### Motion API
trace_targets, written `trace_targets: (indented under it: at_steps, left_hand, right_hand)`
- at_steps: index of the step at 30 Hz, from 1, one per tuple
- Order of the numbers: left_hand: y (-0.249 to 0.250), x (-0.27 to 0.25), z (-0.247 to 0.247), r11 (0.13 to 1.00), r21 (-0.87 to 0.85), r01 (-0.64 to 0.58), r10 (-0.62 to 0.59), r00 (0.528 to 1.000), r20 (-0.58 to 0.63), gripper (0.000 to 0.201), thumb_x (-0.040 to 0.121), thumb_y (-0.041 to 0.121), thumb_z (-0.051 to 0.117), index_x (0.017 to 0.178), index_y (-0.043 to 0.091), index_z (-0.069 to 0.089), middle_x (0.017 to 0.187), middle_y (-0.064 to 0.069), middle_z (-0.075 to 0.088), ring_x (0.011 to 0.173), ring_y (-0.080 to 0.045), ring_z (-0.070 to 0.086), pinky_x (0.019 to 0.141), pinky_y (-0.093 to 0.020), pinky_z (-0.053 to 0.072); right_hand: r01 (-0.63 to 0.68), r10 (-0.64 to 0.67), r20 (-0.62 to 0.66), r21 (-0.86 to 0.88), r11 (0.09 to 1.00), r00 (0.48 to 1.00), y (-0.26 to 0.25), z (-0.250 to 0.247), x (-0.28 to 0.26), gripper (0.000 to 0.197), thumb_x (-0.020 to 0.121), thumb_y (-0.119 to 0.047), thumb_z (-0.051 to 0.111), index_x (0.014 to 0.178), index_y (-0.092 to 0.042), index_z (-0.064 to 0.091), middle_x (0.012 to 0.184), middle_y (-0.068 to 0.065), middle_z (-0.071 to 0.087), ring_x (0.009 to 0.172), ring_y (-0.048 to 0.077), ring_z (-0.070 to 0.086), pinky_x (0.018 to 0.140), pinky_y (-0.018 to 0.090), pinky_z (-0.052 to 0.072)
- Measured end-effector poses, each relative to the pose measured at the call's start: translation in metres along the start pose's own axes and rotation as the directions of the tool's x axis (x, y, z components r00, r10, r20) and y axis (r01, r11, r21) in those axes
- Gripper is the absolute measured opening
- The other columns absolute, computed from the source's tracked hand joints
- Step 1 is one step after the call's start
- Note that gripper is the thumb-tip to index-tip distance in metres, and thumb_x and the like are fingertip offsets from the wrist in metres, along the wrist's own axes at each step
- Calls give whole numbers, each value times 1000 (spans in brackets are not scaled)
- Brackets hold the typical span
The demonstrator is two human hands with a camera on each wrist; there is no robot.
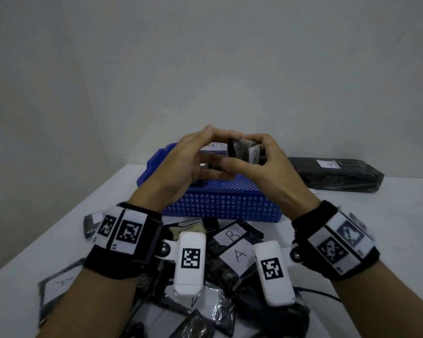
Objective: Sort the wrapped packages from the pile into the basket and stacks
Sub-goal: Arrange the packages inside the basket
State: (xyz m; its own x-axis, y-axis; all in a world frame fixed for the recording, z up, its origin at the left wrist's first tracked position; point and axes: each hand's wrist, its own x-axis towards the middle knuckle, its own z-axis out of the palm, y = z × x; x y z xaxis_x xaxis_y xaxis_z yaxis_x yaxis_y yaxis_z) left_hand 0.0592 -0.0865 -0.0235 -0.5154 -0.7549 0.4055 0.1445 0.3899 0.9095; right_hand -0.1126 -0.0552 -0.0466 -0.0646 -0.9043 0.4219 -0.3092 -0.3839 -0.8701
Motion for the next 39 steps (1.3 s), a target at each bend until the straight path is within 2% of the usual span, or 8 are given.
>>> trace_targets:
  at_steps: [5,10,14,17,20,27,32,39]
  left_hand:
    - [-3,2,-4,987,76,141,-141,990,-9,49,96,53,40,113,15,65,109,-8,71,79,-22,69,63,-30,57]
    - [-6,1,-5,984,8,179,-179,982,58,43,83,38,61,116,11,58,89,-4,74,68,-16,69,58,-23,55]
    - [-9,2,-5,993,32,111,-112,994,21,39,78,31,69,113,17,59,103,-7,74,92,-27,73,73,-31,60]
    - [-8,2,-2,994,85,62,-63,998,12,42,79,25,71,117,15,58,106,-6,73,94,-19,72,72,-25,56]
    - [-9,2,-4,987,158,35,-36,999,7,44,76,25,75,116,18,59,109,0,73,95,-17,72,75,-25,55]
    - [-15,3,-11,942,312,-123,143,989,-41,49,77,-3,79,113,22,57,121,8,65,116,-13,64,97,-37,55]
    - [-21,5,-9,919,312,-242,259,966,-12,48,78,-4,78,113,22,59,121,5,66,123,-17,60,103,-42,51]
    - [-16,7,-7,967,199,-160,197,964,-180,17,102,11,52,103,16,68,119,1,71,107,-15,70,84,-31,57]
  right_hand:
    - [178,-168,118,-85,980,979,-1,-6,-1,86,71,-29,90,139,-23,38,122,-13,54,100,-13,60,80,4,47]
    - [239,-198,250,-146,960,948,3,-11,2,126,60,-50,90,158,-38,11,159,-15,24,144,0,31,111,14,36]
    - [105,-107,60,30,994,993,-1,-13,6,92,82,-60,69,157,-36,22,160,-10,33,144,5,35,111,24,38]
    - [74,-73,-23,47,996,997,0,-15,11,66,83,-57,73,136,-23,56,125,-2,70,118,14,65,106,45,50]
    - [115,-113,-56,34,993,992,-2,-18,10,40,86,-36,77,120,-17,68,101,1,78,100,13,73,100,42,54]
    - [52,-64,121,97,994,991,-8,-13,8,64,86,-62,64,143,-36,50,136,-10,62,123,8,60,99,33,51]
    - [-223,152,318,200,954,936,-6,-13,6,74,80,-73,53,143,-34,50,139,1,62,126,24,60,107,55,45]
    - [28,-46,129,137,990,991,-5,-8,6,92,69,-46,86,145,-29,37,134,-8,58,116,5,63,86,14,51]
